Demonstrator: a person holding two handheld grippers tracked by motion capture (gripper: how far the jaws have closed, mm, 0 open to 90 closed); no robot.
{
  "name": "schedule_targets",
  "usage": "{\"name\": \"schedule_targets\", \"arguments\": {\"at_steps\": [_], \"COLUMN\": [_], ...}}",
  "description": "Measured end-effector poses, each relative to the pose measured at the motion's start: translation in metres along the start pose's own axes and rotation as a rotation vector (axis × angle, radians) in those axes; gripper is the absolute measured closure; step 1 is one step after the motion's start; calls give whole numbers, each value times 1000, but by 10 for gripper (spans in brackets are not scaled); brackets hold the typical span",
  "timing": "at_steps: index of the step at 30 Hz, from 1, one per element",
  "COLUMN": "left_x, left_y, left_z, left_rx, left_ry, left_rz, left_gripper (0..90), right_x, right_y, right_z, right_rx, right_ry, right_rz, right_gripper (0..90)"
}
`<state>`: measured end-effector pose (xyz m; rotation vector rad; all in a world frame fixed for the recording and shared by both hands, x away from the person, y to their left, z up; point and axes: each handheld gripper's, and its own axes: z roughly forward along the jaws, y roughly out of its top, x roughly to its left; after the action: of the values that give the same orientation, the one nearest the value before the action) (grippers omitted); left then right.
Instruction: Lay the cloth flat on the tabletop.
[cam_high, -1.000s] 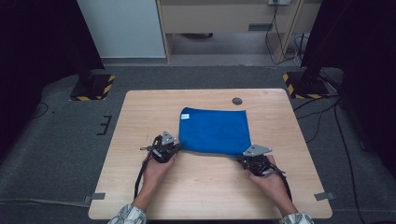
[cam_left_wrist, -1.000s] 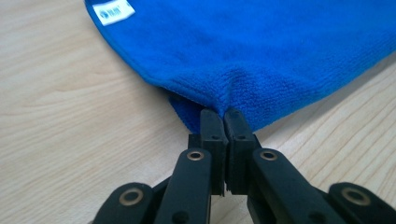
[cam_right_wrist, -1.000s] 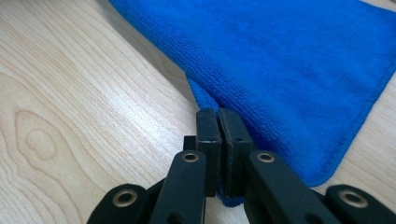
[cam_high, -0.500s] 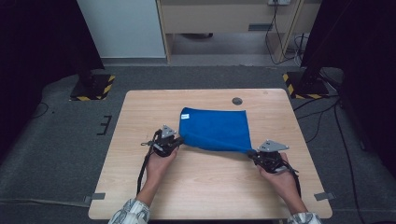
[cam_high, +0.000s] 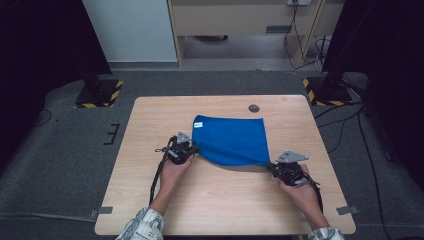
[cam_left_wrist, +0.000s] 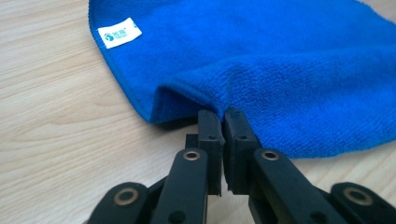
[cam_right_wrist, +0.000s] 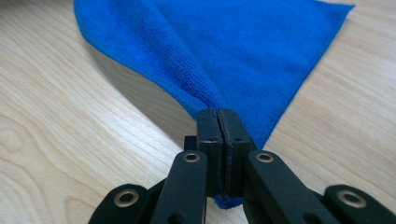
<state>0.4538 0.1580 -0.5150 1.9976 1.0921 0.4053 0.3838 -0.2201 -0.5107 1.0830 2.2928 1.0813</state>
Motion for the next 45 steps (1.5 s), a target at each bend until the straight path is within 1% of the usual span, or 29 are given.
{"name": "schedule_targets", "arguments": {"at_steps": [1,2,3,5,6,8,9,10,11,12,13,14,16,20,21,23,25,27,29,31,34,36,38,39,40,41,44,45], "left_x": [1,2,3,3,4,4,4,4,4,3,3,2,1,-3,-4,-6,-7,-9,-11,-14,-15,-16,-16,-16,-15,-15,-12,-12], "left_y": [1,1,1,1,0,-2,-4,-6,-6,-11,-11,-14,-16,-17,-18,-19,-19,-20,-19,-19,-18,-16,-14,-14,-11,-10,-9,-9], "left_z": [2,5,5,5,2,-1,-2,-3,-3,-4,-4,-3,-1,2,3,6,7,7,5,3,-2,-6,-11,-11,-18,-21,-31,-31], "left_rx": [-7,-17,-19,-18,-37,-34,-32,-27,-27,-9,-9,5,16,11,17,23,25,29,33,40,33,27,16,16,4,1,-13,-13], "left_ry": [-1,-16,-22,-16,-25,-27,-43,-61,-61,-61,-61,-79,-86,-91,-94,-101,-107,-117,-126,-119,-117,-118,-118,-118,-129,-133,-141,-141], "left_rz": [6,-5,-11,-11,-20,-10,-8,-8,-8,15,15,13,22,37,43,52,51,58,73,92,90,81,73,73,54,44,23,23], "left_gripper": [804,761,715,621,594,558,535,526,526,526,522,513,502,482,477,478,492,557,648,748,837,858,864,866,867,866,865,865], "right_x": [-1,-2,-2,-2,-2,-1,-1,-1,-1,-1,0,-1,-1,-1,-2,-1,0,0,0,0,0,0,0,0,0,0,2,3], "right_y": [-2,-3,-4,-5,-5,-5,-5,-5,-5,-5,-5,-5,-5,-5,-5,-6,-5,-5,-4,-4,-3,-2,-1,-1,0,1,1,1], "right_z": [3,5,7,8,9,10,10,10,10,9,10,10,10,9,9,9,8,7,5,3,1,-1,-4,-4,-8,-11,-19,-21], "right_rx": [16,28,38,44,48,47,46,46,48,50,46,46,46,39,39,40,36,24,15,9,-3,-10,-16,-16,-30,-37,-52,-57], "right_ry": [-14,-19,-19,-19,-19,-18,-17,-15,-14,-13,-15,-13,-11,-6,-5,0,4,7,13,14,18,18,19,19,17,19,20,22], "right_rz": [10,12,18,16,12,16,20,20,19,20,23,24,24,24,23,28,30,26,35,40,41,45,39,39,34,38,44,42], "right_gripper": [883,883,882,881,879,876,876,874,874,874,873,872,870,866,866,865,863,861,857,856,855,856,856,856,856,856,855,855]}}
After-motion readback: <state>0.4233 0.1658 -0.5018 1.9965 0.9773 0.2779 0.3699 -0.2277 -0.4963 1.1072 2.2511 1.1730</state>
